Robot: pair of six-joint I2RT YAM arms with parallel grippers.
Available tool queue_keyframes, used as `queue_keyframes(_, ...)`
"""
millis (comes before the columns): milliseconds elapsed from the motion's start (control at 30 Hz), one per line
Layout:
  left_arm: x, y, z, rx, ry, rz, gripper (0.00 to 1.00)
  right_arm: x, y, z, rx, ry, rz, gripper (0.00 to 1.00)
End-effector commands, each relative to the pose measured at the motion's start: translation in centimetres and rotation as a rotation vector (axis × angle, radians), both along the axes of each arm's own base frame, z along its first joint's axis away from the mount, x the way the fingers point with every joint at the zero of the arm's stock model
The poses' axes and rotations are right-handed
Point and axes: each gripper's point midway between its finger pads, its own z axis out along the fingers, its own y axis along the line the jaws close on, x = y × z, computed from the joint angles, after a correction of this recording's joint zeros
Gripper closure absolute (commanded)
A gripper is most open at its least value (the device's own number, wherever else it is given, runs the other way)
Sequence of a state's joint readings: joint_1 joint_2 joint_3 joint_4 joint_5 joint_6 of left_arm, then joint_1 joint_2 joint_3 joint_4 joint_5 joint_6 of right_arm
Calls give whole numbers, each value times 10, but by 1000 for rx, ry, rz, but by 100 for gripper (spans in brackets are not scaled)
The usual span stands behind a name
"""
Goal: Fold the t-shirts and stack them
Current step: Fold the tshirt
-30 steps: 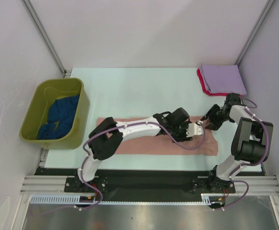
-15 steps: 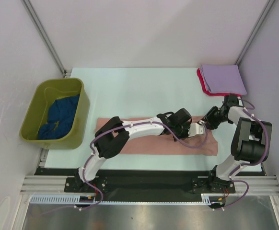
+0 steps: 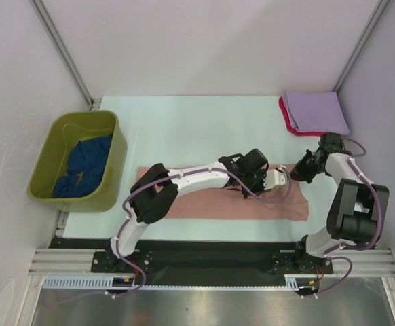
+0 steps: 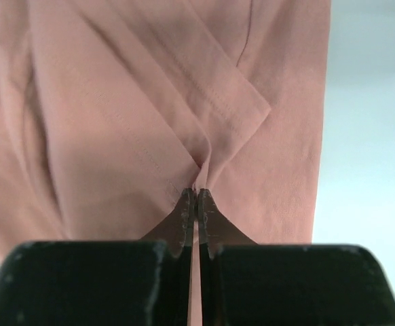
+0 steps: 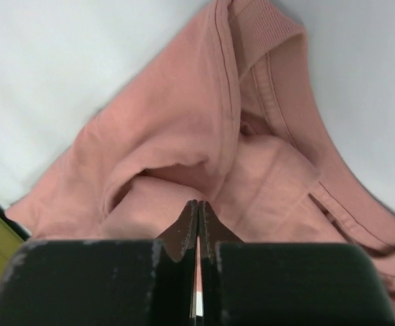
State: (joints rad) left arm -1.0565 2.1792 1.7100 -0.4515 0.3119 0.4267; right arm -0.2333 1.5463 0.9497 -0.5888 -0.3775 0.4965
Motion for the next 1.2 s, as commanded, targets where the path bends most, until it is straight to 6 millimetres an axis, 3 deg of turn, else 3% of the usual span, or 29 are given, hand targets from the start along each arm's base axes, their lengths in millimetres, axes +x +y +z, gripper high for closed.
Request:
queue_keyframes(0,6,10,60,-98,-11,9,100,-19,-2,10,-61,6,26,100)
queue_keyframes(133,12,30,62,-114,-26,32,100,-41,1,13,-93,28,33,100)
queue_keyframes(367,-6,57,50,-97,24,-2,100,-80,26,12,-104,82,81,100)
queue_keyframes(600,5,77,49,-121,24,45,100,-120,43,10,-104,129,83,100)
queue_keyframes(733,5,84,40,-108,18,47,100,-127,58,5,-88,132,117,100)
queue_keyframes(900,30,83,52,-170,8,122,100,-106,54,11,-95,79,116,100)
queue_keyframes(967,43,81,55,-184,-1,160,100,-83,36,15,-113,43,59,100)
queue_keyframes(1033,54,77,51,-176,-5,188,100,-66,29,18,-133,18,64,100)
queue_keyframes(1167,65,70,43,-188,12,227,100,-38,24,5,-124,28,75,100)
